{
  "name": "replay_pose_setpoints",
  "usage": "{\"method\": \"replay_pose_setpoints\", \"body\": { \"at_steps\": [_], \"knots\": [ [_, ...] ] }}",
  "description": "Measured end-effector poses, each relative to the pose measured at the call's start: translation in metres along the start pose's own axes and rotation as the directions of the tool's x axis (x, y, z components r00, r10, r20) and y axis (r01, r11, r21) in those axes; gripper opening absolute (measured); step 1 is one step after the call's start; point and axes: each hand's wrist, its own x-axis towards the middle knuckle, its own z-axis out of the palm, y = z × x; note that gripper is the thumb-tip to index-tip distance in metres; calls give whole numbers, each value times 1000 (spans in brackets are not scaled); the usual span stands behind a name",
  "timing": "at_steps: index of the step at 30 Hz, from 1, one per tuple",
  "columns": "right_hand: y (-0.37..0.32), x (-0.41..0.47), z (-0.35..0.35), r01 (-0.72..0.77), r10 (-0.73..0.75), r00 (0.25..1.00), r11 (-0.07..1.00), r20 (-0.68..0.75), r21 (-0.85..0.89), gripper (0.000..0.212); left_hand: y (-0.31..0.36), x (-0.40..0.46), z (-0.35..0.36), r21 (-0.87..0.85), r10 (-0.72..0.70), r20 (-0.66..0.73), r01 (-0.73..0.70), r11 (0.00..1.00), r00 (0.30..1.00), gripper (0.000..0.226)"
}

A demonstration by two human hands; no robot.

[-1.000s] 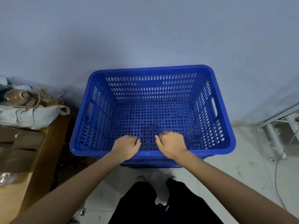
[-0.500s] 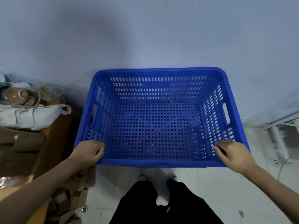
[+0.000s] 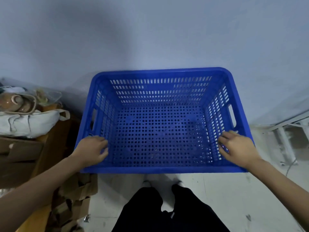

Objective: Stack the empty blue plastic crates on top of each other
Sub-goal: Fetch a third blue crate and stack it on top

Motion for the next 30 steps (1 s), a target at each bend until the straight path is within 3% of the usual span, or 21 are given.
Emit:
{"method": "replay_pose_setpoints", "body": {
  "at_steps": [2, 4, 6, 9, 11, 13, 18, 23, 25, 28, 30],
  "knots": [
    [10, 35, -7, -69, 69, 989, 998, -129, 3, 19, -9, 30, -24, -81, -138, -243, 122, 989, 960, 22],
    [27, 76, -13, -211, 214, 965, 977, -150, 34, 47, -27, 66, -47, -130, -321, -381, 293, 947, 867, 24],
    [47, 115, -19, -343, 351, 925, 936, -145, 79, 64, -51, 99, -63, -131, -468, -335, 452, 883, 818, 42],
    [66, 153, -20, -463, 479, 874, 870, -74, 168, 66, -79, 130, -62, -212, -623, -125, 593, 777, 772, 65],
    [71, 163, -15, -478, 496, 866, 856, -55, 197, 66, -83, 138, -51, -337, -657, -63, 604, 722, 751, 64],
    [73, 164, -6, -467, 487, 871, 862, -69, 197, 66, -80, 141, -40, -434, -671, -98, 575, 693, 735, 52],
    [79, 170, -1, -457, 477, 875, 871, -84, 182, 71, -78, 145, -37, -386, -678, -198, 579, 718, 708, 45],
    [72, 190, -5, -508, 509, 851, 860, -130, 43, 75, -72, 169, -55, -268, -715, -209, 664, 698, 667, 74],
    [60, 215, -16, -473, 474, 872, 880, -124, 40, 79, -57, 199, -74, -263, -686, -212, 635, 726, 697, 82],
    [33, 245, -20, -411, 413, 911, 908, -3, 84, 84, -30, 237, -87, -210, -607, -95, 581, 787, 789, 87],
    [23, 252, -13, -433, 435, 900, 895, 10, 102, 89, -22, 248, -82, -217, -597, -80, 571, 792, 798, 90]
  ]
}}
